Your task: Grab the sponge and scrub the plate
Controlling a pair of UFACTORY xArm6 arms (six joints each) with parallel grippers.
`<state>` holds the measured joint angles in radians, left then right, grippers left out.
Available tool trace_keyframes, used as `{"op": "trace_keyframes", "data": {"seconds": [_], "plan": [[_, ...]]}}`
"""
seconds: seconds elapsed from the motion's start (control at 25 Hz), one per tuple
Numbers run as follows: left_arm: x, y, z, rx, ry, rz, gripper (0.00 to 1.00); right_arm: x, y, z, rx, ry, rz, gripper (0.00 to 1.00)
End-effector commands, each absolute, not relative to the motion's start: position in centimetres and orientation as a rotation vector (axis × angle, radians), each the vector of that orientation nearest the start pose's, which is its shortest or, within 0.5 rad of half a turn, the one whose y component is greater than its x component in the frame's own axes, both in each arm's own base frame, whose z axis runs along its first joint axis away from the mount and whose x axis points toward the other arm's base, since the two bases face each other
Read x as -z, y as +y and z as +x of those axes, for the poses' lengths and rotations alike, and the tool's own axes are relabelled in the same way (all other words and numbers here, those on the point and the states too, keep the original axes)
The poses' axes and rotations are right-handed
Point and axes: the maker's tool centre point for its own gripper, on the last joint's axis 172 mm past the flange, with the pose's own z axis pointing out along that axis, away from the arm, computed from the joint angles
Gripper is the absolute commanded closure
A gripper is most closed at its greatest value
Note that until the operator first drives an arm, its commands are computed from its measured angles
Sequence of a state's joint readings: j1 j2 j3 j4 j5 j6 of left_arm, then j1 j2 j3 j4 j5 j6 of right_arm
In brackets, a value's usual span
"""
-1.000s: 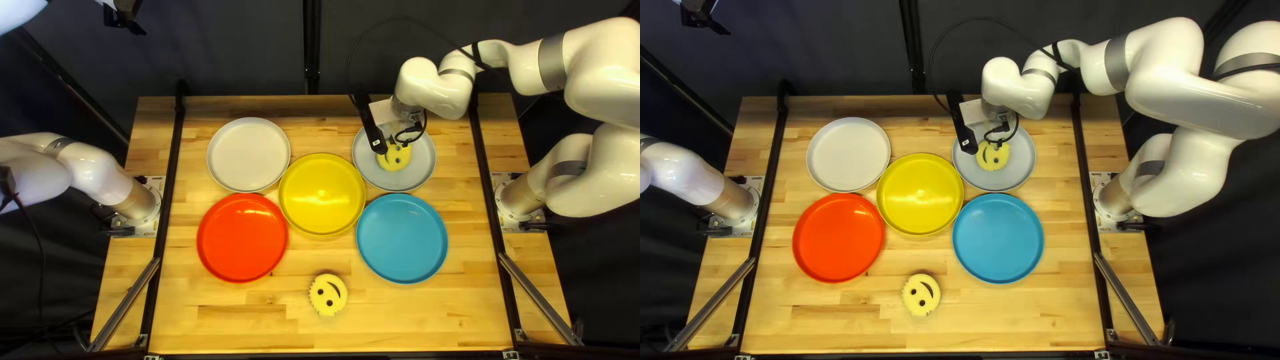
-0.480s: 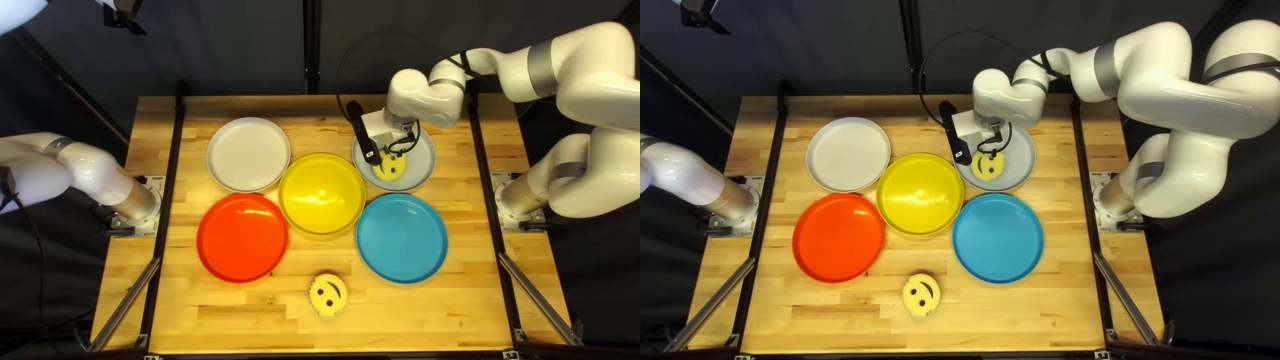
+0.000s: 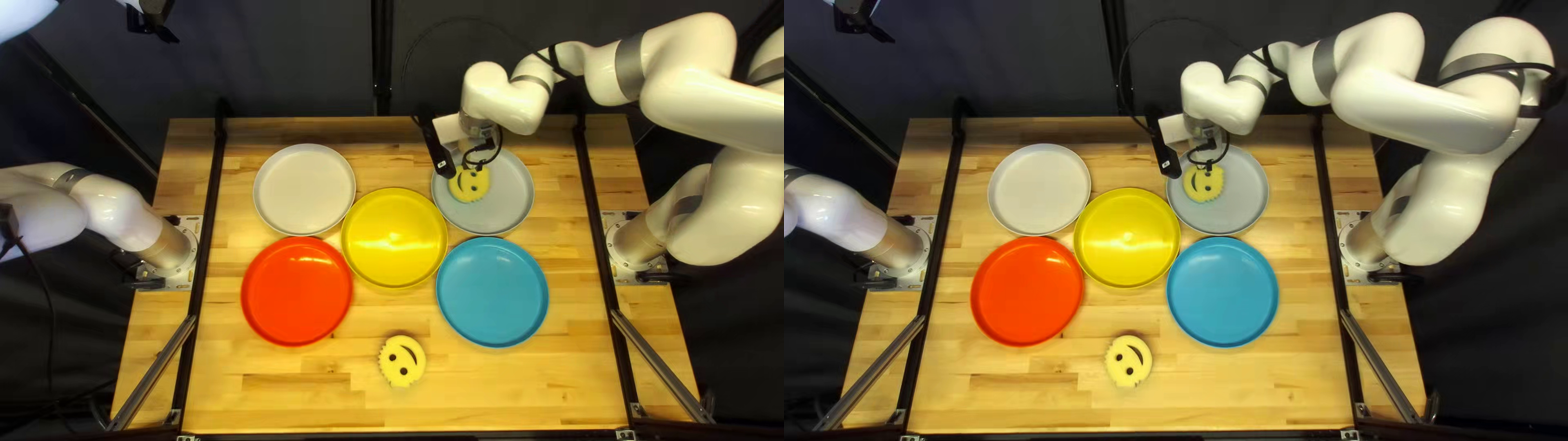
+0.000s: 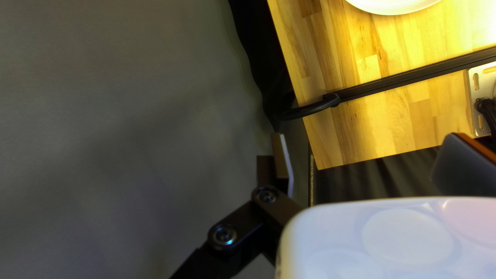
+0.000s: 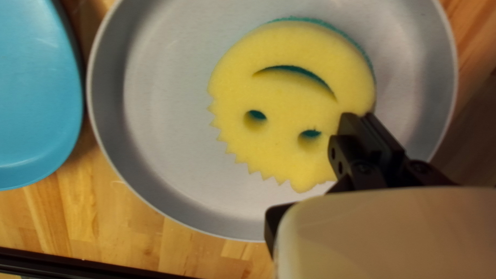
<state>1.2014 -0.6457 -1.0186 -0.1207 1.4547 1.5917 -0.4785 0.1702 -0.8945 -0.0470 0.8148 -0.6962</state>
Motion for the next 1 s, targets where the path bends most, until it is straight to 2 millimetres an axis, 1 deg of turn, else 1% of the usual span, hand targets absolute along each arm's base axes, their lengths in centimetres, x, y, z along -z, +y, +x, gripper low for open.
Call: {"op": "trace_keyframes", "data": {"seconds": [0.04,0.12,0.28,0.36,0.52,0.72,0.8,1.0], "plan": [[-39.0,30.2,15.0,0.230,0.570,-2.892,0.00,-5.9,-21.2,38.7,-0.154,-0.388,-3.091,1.00],[-39.0,30.2,15.0,0.230,0.570,-2.892,0.00,-5.6,-20.7,38.6,-0.155,-0.394,-3.092,1.00],[-39.0,30.2,15.0,0.230,0.570,-2.892,0.00,-5.5,-19.1,38.7,-0.160,-0.413,-3.092,1.00],[-39.0,30.2,15.0,0.230,0.570,-2.892,0.00,-5.5,-17.8,38.1,-0.163,-0.424,-3.092,1.00],[-39.0,30.2,15.0,0.230,0.570,-2.892,0.00,-5.4,-16.0,36.4,-0.171,-0.428,-3.092,1.00],[-39.0,30.2,15.0,0.230,0.570,-2.892,0.00,-5.9,-14.8,35.2,-0.179,-0.421,-3.096,1.00],[-39.0,30.2,15.0,0.230,0.570,-2.892,0.00,-5.9,-15.2,34.7,-0.181,-0.415,-3.097,1.00],[-39.0,30.2,15.0,0.230,0.570,-2.892,0.00,-5.2,-18.3,34.6,-0.164,-0.388,-3.091,1.00]]}}
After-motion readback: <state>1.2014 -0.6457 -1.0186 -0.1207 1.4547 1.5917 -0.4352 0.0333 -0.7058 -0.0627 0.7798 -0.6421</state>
